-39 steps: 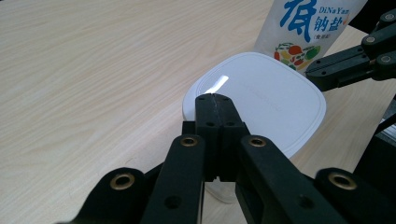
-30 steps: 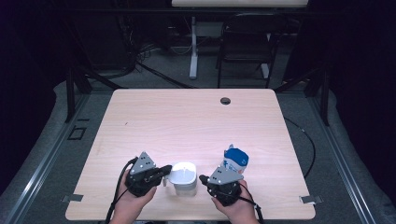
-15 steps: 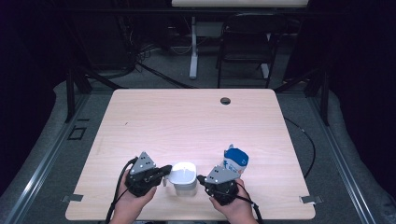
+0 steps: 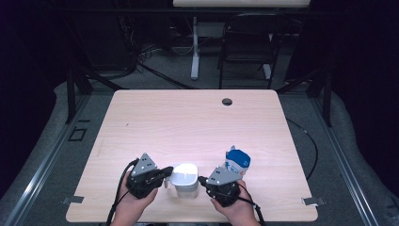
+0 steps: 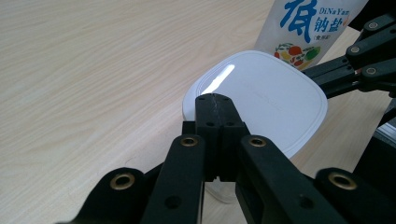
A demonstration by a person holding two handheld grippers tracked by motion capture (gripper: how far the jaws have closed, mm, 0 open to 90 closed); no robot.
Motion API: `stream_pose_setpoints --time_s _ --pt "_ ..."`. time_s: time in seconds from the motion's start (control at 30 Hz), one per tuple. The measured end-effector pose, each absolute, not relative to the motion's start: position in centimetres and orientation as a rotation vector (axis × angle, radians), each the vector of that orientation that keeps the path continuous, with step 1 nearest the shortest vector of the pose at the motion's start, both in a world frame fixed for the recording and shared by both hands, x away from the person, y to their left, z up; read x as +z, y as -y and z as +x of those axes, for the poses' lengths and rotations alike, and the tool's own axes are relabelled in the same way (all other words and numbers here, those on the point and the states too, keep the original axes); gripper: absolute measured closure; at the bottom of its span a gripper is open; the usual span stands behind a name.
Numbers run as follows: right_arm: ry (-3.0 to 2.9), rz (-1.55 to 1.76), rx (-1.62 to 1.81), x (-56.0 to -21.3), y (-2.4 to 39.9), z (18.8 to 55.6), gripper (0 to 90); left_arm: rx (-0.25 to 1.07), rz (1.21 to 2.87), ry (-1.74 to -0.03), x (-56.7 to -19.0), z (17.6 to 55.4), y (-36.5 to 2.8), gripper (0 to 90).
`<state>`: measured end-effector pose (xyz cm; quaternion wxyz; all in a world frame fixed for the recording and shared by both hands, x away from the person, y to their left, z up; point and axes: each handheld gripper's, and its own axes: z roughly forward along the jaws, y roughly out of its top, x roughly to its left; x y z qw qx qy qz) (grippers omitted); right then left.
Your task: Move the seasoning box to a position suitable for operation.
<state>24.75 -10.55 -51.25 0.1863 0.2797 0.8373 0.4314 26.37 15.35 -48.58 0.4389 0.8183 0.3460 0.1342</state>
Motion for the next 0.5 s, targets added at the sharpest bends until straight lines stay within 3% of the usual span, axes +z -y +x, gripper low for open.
stream_pose_setpoints --time_s 0.5 --pt "-2.356 0.784 1.217 -51.17 10.50 24.76 90.0 0.344 2.035 -0.862 -48.58 26.32 -15.31 90.0"
